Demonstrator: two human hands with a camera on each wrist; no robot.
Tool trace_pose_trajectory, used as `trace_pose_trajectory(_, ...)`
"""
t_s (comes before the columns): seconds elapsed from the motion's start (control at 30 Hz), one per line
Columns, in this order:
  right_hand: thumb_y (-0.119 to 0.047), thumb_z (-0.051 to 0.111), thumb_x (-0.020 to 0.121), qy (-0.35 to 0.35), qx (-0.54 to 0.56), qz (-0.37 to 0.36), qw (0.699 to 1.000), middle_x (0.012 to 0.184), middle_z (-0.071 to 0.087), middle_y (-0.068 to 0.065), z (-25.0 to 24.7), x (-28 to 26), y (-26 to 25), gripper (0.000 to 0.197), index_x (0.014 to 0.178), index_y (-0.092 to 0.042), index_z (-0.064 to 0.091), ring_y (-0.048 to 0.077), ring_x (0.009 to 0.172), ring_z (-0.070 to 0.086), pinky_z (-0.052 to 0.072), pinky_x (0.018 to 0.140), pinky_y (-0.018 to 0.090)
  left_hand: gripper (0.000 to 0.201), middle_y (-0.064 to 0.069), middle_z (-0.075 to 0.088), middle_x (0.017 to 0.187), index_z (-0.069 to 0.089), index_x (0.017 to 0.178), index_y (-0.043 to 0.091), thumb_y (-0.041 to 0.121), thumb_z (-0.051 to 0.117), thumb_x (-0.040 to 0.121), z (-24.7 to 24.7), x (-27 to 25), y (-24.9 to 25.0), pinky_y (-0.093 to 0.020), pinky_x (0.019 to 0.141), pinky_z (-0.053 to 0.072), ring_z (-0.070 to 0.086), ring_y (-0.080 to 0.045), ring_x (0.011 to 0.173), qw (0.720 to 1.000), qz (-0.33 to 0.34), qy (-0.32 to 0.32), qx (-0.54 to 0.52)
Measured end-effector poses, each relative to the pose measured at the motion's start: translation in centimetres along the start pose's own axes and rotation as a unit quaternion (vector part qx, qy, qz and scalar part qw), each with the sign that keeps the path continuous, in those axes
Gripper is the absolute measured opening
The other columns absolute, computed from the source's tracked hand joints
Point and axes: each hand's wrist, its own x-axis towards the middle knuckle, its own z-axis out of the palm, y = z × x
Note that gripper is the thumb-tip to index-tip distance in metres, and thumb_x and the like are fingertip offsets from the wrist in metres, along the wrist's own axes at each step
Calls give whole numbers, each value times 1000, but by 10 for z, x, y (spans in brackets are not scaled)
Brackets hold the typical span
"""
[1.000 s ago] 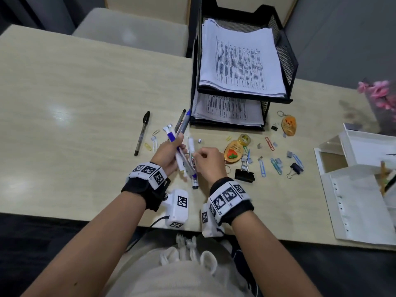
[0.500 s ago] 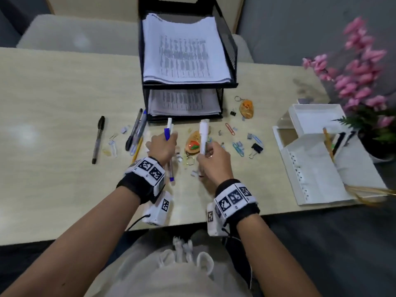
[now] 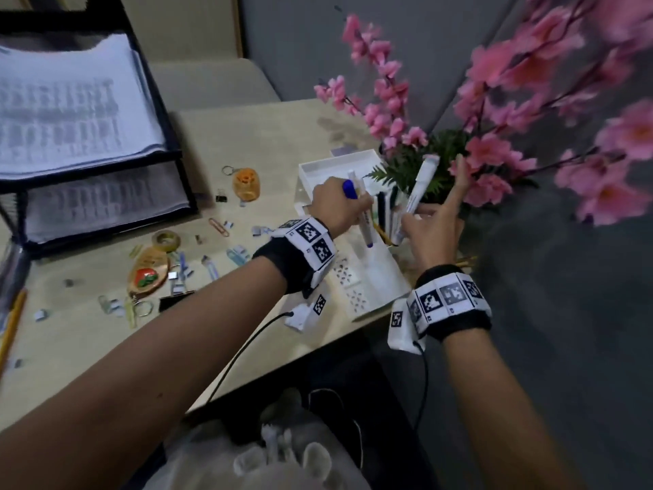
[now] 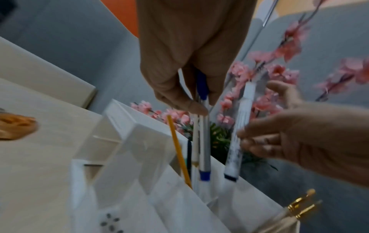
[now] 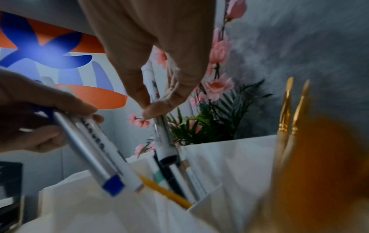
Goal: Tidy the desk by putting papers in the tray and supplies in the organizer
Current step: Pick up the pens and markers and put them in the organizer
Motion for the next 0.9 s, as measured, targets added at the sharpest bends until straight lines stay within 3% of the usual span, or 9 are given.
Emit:
trace_pose_trajectory(0.13,3,65,78,-24,23,5,999,99,63,18,-8,35,11,96,145,-41,11,11,64,59,58,62,27,16,-20,67,83,64,73,6,18,65,84,44,21,11,-38,76,53,64,-32,82,998,24,16,58)
trace_pose_trajectory(0.23,7,61,80,-63,35,17,997,123,55,18,-6,52,21,95,143,-45,13,14,69,60,60,64,37,31,-20,62,81,49,59,9,18,63,85,61,34,6,-27,66,35,59,-31,84,992,25,13,125)
trace_pose_trajectory(0.33,2,55,86,-106,-5,34,994,105,54,15,0,61,32,78,134,-50,24,16,59,55,51,43,21,25,-22,63,88,51,67,7,19,63,86,70,44,-1,-27,65,33,61,-33,94,986,14,0,169)
trace_pose_trajectory(0.4,-6,50,90,-140,-62,42,987,92,52,12,1,66,36,61,132,-45,28,16,57,51,40,41,19,23,-16,59,92,52,72,8,22,64,85,73,49,-2,-30,66,36,60,-32,98,975,24,-10,220)
trace_pose_trajectory(0.5,-5,35,95,-194,-182,51,962,90,45,7,5,65,45,45,133,-30,32,20,67,52,34,52,23,38,-16,51,119,53,110,2,23,68,81,75,57,-6,-39,81,45,56,-34,104,959,54,-3,277)
trace_pose_trajectory(0.6,5,33,92,-227,-248,15,941,107,54,25,13,58,53,46,131,-19,33,36,95,58,36,68,32,49,-13,40,126,47,117,5,24,72,78,70,58,-9,-42,71,47,53,-34,103,940,89,24,330)
trace_pose_trajectory(0.73,6,36,90,-235,-264,3,935,114,57,26,17,60,54,53,135,-21,29,39,103,58,47,82,41,52,-11,36,133,45,126,14,26,67,81,53,55,-23,-34,66,33,39,-31,114,879,115,92,454)
trace_pose_trajectory(0.87,3,41,91,-185,-214,-13,959,103,59,18,11,62,33,56,136,-29,28,34,93,62,54,79,44,31,-9,60,102,70,87,16,22,80,58,38,56,-33,-32,69,33,35,-26,92,830,134,138,523)
trace_pose_trajectory(0.9,2,42,92,-159,-181,-18,970,105,60,20,9,63,25,55,136,-28,28,34,93,62,54,79,42,25,-9,60,101,70,88,15,22,77,65,36,57,-33,-33,69,34,38,-28,94,831,133,130,525)
